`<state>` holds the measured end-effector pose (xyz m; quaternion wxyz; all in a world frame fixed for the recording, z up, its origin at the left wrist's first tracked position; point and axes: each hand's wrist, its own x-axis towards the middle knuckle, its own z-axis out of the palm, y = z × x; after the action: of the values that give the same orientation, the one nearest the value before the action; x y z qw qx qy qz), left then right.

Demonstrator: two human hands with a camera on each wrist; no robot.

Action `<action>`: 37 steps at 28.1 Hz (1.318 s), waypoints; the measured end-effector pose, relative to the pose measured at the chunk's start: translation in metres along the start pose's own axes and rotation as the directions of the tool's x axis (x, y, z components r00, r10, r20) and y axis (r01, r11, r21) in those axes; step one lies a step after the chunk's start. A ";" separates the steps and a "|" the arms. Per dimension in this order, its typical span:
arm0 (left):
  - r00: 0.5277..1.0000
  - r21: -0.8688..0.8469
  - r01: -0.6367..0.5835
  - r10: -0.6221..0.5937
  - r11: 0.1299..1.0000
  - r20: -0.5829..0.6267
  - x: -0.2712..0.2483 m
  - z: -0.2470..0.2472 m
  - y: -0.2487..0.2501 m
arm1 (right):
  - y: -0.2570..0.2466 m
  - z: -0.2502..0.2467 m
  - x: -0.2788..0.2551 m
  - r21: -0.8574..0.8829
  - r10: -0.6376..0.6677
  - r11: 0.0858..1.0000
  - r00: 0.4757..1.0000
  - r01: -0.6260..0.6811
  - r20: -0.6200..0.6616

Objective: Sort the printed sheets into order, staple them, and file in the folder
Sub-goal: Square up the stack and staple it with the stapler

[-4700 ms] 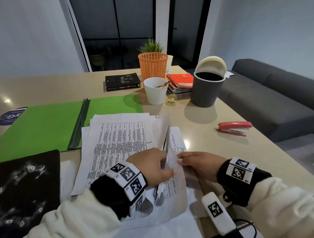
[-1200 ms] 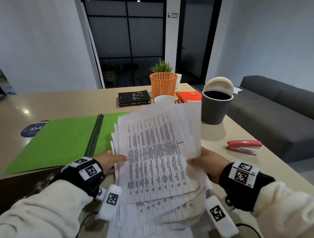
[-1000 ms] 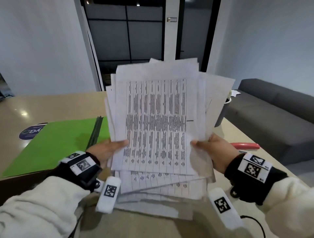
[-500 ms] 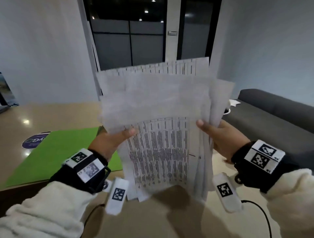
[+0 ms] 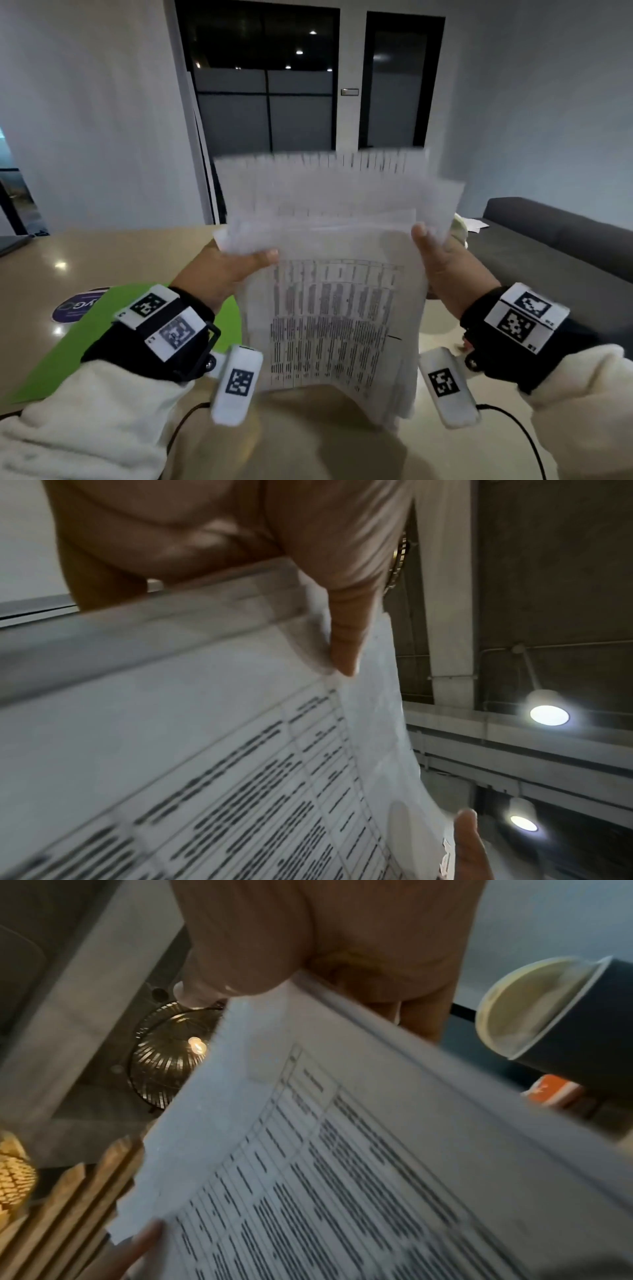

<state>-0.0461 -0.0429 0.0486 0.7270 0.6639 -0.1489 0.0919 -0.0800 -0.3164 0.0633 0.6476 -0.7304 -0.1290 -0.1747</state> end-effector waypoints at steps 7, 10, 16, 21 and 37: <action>0.981 -0.062 0.191 -0.190 0.980 0.026 -0.009 0.008 -0.031 | 0.034 -0.003 -0.006 -0.127 0.115 0.986 0.993 -0.111 0.023; 0.979 -0.055 0.192 -0.195 0.980 -0.060 -0.010 0.017 -0.031 | 0.034 0.009 -0.006 -0.032 0.110 0.993 0.992 -0.112 -0.053; 0.997 -0.083 0.048 -0.053 0.995 -0.062 -0.007 0.021 0.006 | 0.004 0.013 0.011 0.116 -0.065 0.989 0.979 0.089 -0.192; 0.977 0.038 0.214 -0.215 0.976 0.019 -0.013 0.018 -0.012 | 0.004 0.005 -0.001 -0.167 -0.157 0.977 0.975 0.131 -0.158; 0.945 0.060 0.288 -0.294 0.956 0.144 -0.021 0.021 -0.023 | -0.007 -0.005 0.002 -0.719 -0.263 0.684 0.962 0.128 -0.078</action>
<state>-0.0601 -0.0649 0.0212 0.7065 0.6973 -0.1025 -0.0642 -0.0815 -0.3210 0.0707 0.3042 -0.8860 -0.0723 -0.3425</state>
